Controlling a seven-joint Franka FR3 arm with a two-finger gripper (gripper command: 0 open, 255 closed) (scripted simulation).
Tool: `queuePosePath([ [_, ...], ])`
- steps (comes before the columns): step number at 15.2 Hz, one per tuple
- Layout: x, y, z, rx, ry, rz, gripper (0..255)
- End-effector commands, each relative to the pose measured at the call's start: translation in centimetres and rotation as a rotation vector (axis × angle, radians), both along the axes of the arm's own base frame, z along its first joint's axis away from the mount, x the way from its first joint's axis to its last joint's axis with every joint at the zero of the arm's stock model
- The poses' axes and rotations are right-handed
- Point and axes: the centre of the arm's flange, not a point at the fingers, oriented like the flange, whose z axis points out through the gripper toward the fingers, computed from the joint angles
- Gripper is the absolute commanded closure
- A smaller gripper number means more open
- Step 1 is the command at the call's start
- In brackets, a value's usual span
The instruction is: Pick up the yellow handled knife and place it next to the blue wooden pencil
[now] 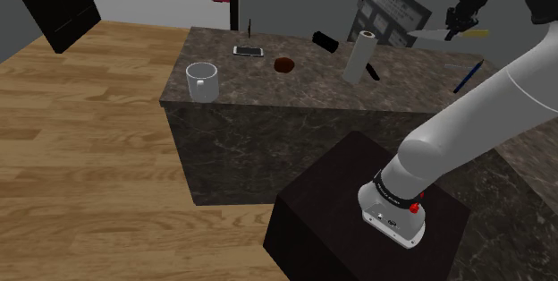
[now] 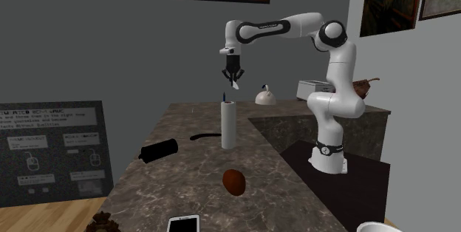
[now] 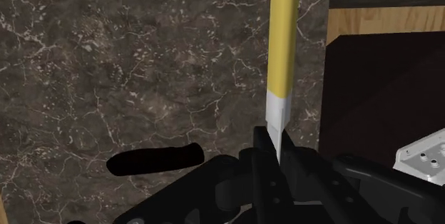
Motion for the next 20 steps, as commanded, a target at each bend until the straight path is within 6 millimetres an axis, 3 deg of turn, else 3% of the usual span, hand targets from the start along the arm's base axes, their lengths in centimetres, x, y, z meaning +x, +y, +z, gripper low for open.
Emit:
queuePosePath([
  [1,-2.6,-1.1,0.4,0.0,0.001,0.002,255],
  [15,-19.6,-8.3,0.4,0.0,0.001,0.002,255],
  [16,-21.7,-9.2,0.4,0.0,0.001,0.002,255],
  [20,-21.7,-9.2,-1.7,0.0,0.001,0.002,255],
])
